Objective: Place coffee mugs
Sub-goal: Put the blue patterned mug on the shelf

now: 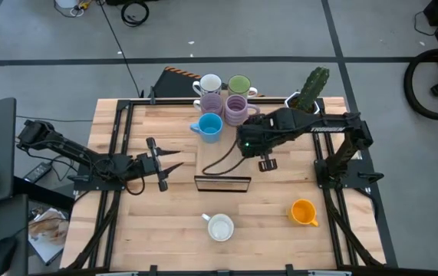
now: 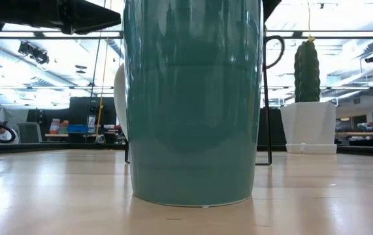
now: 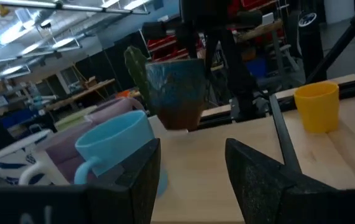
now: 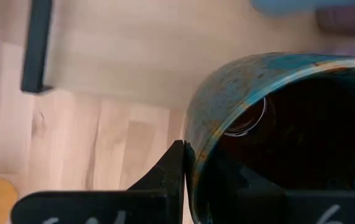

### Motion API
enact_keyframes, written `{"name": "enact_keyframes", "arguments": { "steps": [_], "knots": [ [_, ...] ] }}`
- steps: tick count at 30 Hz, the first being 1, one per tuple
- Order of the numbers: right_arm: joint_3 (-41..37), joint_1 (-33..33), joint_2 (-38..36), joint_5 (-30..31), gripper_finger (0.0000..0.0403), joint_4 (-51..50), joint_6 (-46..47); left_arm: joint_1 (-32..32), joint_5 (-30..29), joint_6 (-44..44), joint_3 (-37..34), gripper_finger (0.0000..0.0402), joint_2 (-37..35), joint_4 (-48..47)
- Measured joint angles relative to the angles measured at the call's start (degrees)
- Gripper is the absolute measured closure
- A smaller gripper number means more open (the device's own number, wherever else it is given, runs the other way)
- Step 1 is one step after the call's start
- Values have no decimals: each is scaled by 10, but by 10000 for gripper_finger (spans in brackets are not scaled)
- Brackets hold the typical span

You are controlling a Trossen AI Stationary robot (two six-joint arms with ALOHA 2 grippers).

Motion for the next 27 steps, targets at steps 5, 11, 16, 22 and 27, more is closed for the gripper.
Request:
{"name": "enact_keyframes", "arguments": {
  "steps": [5,11,16,22,27],
  "knots": [
    [0,-13,3,-38,357,54,-57,1,0,17,0,214,0,8],
    [0,-27,20,-39,357,56,-94,1,0,32,0,214,0,11],
    [0,-41,36,-12,348,54,-106,1,0,34,0,214,0,17],
    [0,-56,37,-32,309,67,-115,1,0,33,0,214,0,17],
    [0,-63,37,-28,291,73,-101,1,0,31,0,214,0,17]
  ]
}}
